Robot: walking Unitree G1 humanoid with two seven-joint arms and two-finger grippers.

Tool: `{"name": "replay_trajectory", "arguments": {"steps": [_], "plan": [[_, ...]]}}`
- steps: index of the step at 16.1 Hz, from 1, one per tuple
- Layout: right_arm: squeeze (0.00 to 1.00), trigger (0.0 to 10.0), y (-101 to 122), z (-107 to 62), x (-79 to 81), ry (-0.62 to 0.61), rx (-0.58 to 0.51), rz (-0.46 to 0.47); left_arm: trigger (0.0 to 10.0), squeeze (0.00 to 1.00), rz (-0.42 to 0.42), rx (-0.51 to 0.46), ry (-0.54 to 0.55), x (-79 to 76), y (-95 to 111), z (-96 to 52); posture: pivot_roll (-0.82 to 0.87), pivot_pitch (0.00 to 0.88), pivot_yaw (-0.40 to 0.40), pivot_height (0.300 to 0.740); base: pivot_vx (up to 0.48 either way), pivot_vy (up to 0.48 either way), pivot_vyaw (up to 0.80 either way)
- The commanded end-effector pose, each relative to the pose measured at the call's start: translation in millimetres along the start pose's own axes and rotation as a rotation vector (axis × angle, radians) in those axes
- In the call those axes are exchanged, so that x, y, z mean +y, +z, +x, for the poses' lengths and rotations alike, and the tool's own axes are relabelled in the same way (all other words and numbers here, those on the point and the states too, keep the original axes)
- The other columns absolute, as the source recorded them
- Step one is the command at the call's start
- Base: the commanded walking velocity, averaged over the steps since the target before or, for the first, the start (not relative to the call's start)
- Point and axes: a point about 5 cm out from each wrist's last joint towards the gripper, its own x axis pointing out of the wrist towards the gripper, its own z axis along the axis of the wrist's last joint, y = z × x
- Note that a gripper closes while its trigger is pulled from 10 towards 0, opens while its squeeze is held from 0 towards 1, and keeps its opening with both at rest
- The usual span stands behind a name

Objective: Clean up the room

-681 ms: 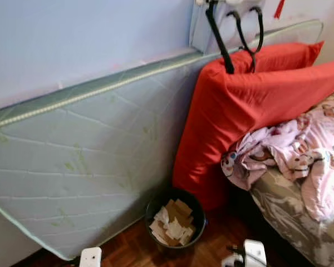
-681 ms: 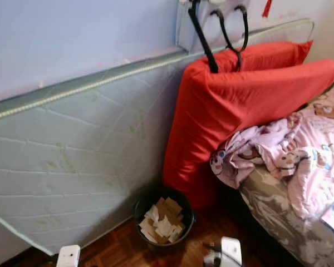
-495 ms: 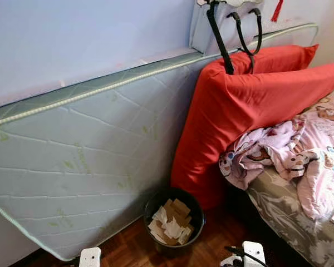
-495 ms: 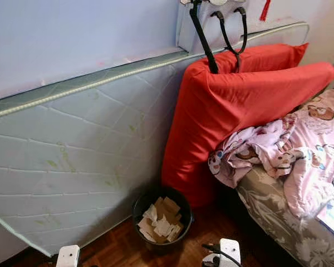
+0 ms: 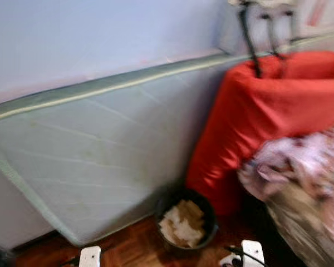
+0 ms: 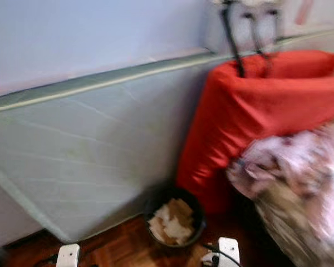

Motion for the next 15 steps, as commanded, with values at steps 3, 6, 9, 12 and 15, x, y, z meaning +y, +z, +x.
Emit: {"name": "replay_trajectory", "arguments": {"steps": [3, 6, 9, 12, 15], "plan": [[0.00, 10.0, 0.3, 0.1, 0.7, 0.002, -0.001, 0.007, 10.0, 0.00, -0.007, 0.027, 0.008, 2.1, -8.0, -2.0, 0.01, 0.000, -0.022, 0.740, 0.000, 0.000, 0.80], [0.00, 10.0, -0.6, 0.0, 1.1, 0.001, 0.002, 0.014, 10.0, 0.00, -0.007, 0.028, 0.008, 2.4, -8.5, -2.2, 0.01, 0.000, -0.020, 0.740, 0.000, 0.000, 0.27], [0.00, 10.0, -1.5, -0.2, 0.7, -0.005, 0.003, 0.019, 10.0, 0.00, -0.004, 0.030, 0.008, 2.5, -9.3, -2.5, 0.01, 0.000, -0.021, 0.740, 0.000, 0.000, 0.00], [0.00, 10.0, -1.2, -0.2, 0.6, -0.012, 0.001, 0.024, 10.0, 0.00, -0.007, 0.027, 0.009, 2.5, -9.2, -2.5, 0.01, 0.000, -0.022, 0.740, 0.000, 0.000, 0.00], [0.00, 10.0, -0.8, -0.1, 0.0, -0.020, 0.001, 0.041, 10.0, 0.00, -0.010, 0.022, 0.012, 2.4, -8.1, -2.2, 0.01, 0.000, -0.025, 0.740, 0.256, 0.000, 0.00]]}}
